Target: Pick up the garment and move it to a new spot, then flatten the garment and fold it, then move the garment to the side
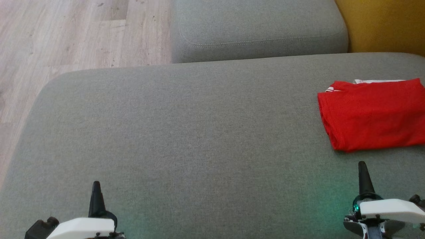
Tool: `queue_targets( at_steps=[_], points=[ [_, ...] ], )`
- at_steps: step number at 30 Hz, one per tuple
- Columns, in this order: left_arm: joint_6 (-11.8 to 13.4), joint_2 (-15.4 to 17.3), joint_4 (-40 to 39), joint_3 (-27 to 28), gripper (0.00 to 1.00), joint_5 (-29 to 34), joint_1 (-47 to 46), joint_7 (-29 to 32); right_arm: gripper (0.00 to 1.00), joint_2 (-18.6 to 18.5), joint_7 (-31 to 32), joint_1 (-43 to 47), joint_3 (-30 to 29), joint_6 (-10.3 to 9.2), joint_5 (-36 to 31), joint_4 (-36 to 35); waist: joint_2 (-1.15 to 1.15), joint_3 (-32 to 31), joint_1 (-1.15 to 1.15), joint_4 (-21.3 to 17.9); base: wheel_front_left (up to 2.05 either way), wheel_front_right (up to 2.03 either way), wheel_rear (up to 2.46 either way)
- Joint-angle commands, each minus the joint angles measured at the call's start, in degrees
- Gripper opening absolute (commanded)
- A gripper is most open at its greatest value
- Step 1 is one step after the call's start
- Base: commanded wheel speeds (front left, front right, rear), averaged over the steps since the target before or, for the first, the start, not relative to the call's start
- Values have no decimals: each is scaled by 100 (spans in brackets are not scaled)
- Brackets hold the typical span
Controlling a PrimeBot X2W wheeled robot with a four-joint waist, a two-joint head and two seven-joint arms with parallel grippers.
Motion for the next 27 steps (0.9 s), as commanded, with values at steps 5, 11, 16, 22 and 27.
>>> queue_targets(
  at_steps=[5,11,16,22,27],
  points=[
    [-93,79,-102,243,0,-423,-405,110,0,-135,103,-403,26,29,444,-189,0,22,0,-2,0,0,0],
    [-153,77,-72,337,0,-826,-500,212,0,-135,204,-487,-23,31,851,-190,0,47,0,-4,0,0,0],
    [-203,75,-47,416,0,-1161,-579,298,0,-135,288,-557,-64,32,1190,-190,0,68,0,-5,0,0,0],
    [-273,71,-12,528,0,-1628,-690,419,0,-134,407,-656,-123,34,1663,-191,0,97,0,-8,0,0,0],
    [-323,68,13,608,0,-1962,-770,506,0,-133,492,-726,-165,36,2000,-192,0,118,0,-10,0,0,0]
  ],
)
